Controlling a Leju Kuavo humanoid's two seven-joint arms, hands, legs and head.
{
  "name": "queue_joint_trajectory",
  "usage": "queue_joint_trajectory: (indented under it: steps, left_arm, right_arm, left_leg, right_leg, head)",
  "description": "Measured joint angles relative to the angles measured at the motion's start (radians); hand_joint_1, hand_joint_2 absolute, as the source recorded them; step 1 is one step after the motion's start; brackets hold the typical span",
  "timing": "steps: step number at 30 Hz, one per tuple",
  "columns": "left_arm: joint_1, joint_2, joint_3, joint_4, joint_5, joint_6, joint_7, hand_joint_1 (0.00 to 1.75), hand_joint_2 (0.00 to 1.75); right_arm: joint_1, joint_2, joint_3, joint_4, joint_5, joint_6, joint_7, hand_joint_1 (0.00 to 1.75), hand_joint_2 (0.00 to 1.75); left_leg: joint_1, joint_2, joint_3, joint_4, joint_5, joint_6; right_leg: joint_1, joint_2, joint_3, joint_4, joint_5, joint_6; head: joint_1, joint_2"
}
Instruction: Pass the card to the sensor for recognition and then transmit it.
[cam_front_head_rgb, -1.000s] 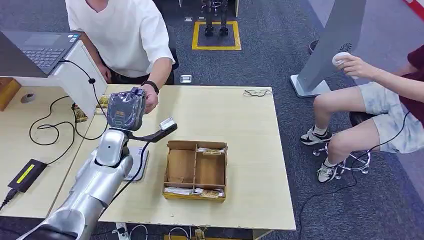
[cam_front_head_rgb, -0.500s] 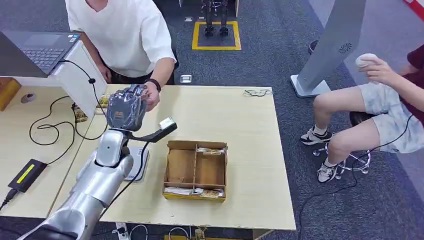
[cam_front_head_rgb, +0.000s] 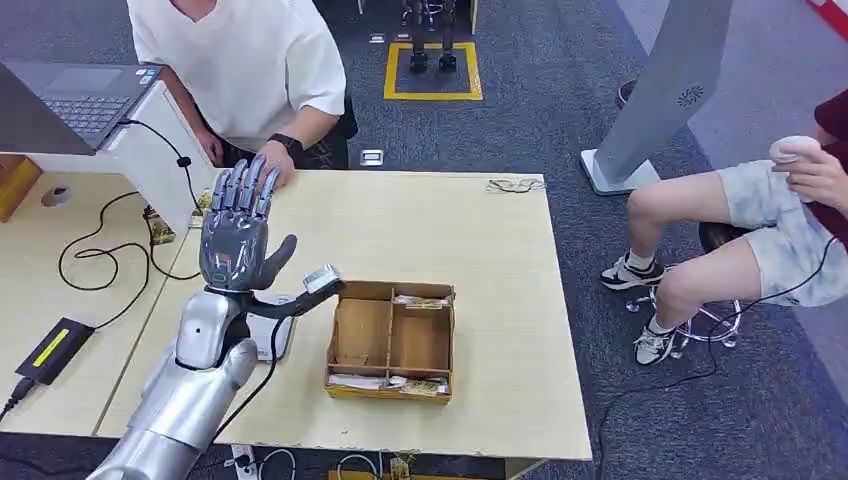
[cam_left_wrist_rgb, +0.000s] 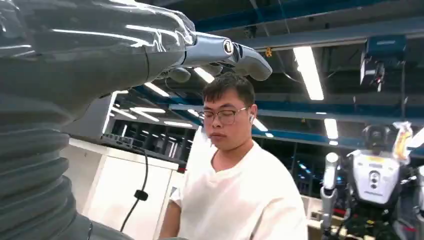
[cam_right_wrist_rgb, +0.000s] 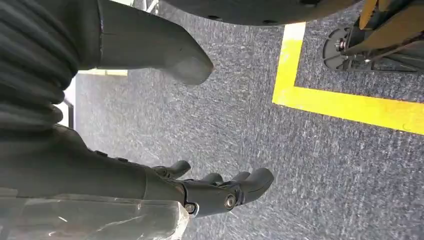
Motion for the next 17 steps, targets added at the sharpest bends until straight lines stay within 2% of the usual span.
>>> queue_joint_trajectory:
  steps: [2,9,17]
  left_arm:
    - [0.033,0.008,-0.002,-0.040,0.021,0.005,-0.024,0.00,1.75]
    - [0.087,0.028,-0.013,-0.120,0.037,0.013,-0.045,0.00,1.75]
    - [0.197,0.066,-0.014,-0.202,0.186,0.031,-0.171,0.00,1.75]
  right_arm:
    - [0.002,0.000,-0.005,0.000,-0.002,-0.003,-0.003,0.00,1.75]
    - [0.006,0.000,-0.014,0.000,-0.002,-0.005,-0.005,0.00,1.75]
    - [0.011,0.000,-0.026,0.000,-0.034,-0.013,-0.017,0.00,1.75]
  left_leg:
    - [0.000,0.000,0.000,0.000,0.000,0.000]
    - [0.000,0.000,0.000,0.000,0.000,0.000]
    - [0.000,0.000,0.000,0.000,0.000,0.000]
  right_leg:
    - [0.000,0.000,0.000,0.000,0.000,0.000]
    - [0.000,0.000,0.000,0.000,0.000,0.000]
    - [0.000,0.000,-0.001,0.000,0.000,0.000]
  head:
    - [0.000,0.000]
    - [0.000,0.000]
    - [0.000,0.000]
